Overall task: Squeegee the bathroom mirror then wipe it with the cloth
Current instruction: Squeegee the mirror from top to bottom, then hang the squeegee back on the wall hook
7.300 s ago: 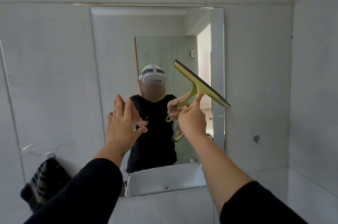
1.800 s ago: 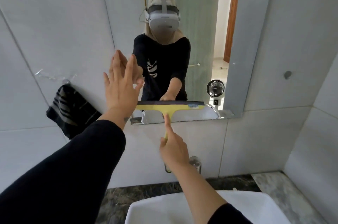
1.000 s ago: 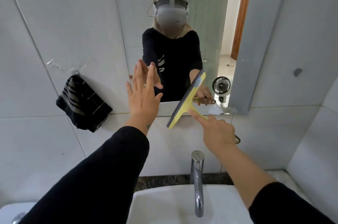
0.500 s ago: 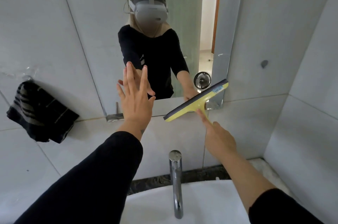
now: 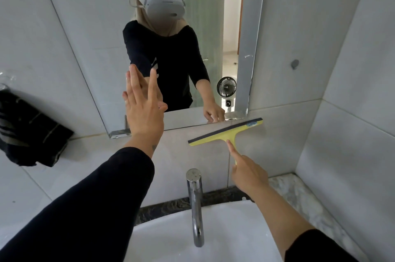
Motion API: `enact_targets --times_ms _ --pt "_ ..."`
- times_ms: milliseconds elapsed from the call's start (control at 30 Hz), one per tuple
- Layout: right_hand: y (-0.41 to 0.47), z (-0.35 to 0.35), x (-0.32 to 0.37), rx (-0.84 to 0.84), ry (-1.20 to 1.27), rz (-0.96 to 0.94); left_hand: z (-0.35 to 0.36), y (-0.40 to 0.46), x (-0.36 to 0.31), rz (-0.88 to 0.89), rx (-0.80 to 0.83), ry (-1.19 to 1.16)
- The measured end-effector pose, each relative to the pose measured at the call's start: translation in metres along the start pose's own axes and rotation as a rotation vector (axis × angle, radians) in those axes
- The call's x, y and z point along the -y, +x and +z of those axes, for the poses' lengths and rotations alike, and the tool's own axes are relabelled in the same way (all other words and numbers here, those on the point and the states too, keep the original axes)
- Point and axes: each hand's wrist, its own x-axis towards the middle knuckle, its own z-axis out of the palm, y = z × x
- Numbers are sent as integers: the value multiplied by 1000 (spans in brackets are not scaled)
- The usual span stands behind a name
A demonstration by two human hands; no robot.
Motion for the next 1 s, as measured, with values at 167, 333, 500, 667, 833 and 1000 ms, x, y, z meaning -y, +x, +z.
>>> enact_targets --times_ms 167,333,500,667,833,1000 --pt "-17 -15 -12 -49 -62 -3 -7 -2 -5 -11 22 21" --pt "-37 -51 -26 -68 -172 -9 -16 -20 -36 1 138 -3" --pt "-65 -105 -33 -45 -424 -116 -32 -49 -91 103 306 -210" --pt "-85 -152 -23 -64 -619 -309 -43 -61 -135 -8 452 -569" --pt "-89 -183 -21 -117 -706 -383 -60 -64 -152 -153 351 -693" --pt "-78 -203 -25 -532 -372 -79 -66 -53 -152 -322 212 -842"
